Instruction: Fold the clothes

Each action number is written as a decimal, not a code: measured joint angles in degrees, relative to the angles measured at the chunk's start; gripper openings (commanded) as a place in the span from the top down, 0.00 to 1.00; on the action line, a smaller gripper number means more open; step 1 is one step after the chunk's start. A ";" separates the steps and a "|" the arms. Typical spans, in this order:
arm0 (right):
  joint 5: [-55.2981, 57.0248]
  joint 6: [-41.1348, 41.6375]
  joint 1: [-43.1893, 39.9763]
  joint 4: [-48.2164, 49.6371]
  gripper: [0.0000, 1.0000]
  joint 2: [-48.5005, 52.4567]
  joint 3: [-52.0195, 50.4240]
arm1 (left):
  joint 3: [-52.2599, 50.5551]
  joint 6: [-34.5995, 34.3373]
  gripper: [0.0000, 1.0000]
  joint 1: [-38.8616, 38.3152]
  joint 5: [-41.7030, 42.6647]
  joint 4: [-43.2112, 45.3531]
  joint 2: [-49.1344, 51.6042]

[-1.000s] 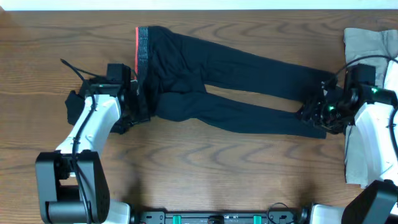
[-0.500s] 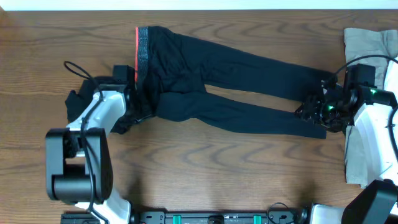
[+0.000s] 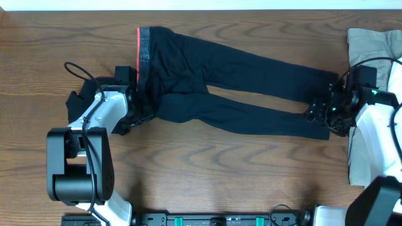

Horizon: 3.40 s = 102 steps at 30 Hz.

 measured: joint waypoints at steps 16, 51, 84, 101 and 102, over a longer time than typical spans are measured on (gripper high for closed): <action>1.84 2.45 -7.58 6.12 0.37 14.21 -0.42 | 0.00 0.00 0.85 0.00 -0.02 -0.24 0.00; 9.05 1.55 -20.37 -2.14 0.87 11.43 14.86 | 0.55 0.28 0.94 1.01 0.00 -6.64 0.00; 1.64 1.46 -20.37 8.76 0.41 11.43 0.50 | 0.59 1.86 0.84 4.81 0.20 -12.72 -0.20; -1.14 5.33 -20.37 16.09 0.83 11.43 -7.23 | 0.59 1.79 0.64 4.87 2.80 -13.11 -1.05; -1.42 5.51 -20.37 16.37 0.88 11.43 -7.48 | 0.59 1.79 0.68 4.87 2.82 -13.09 -1.05</action>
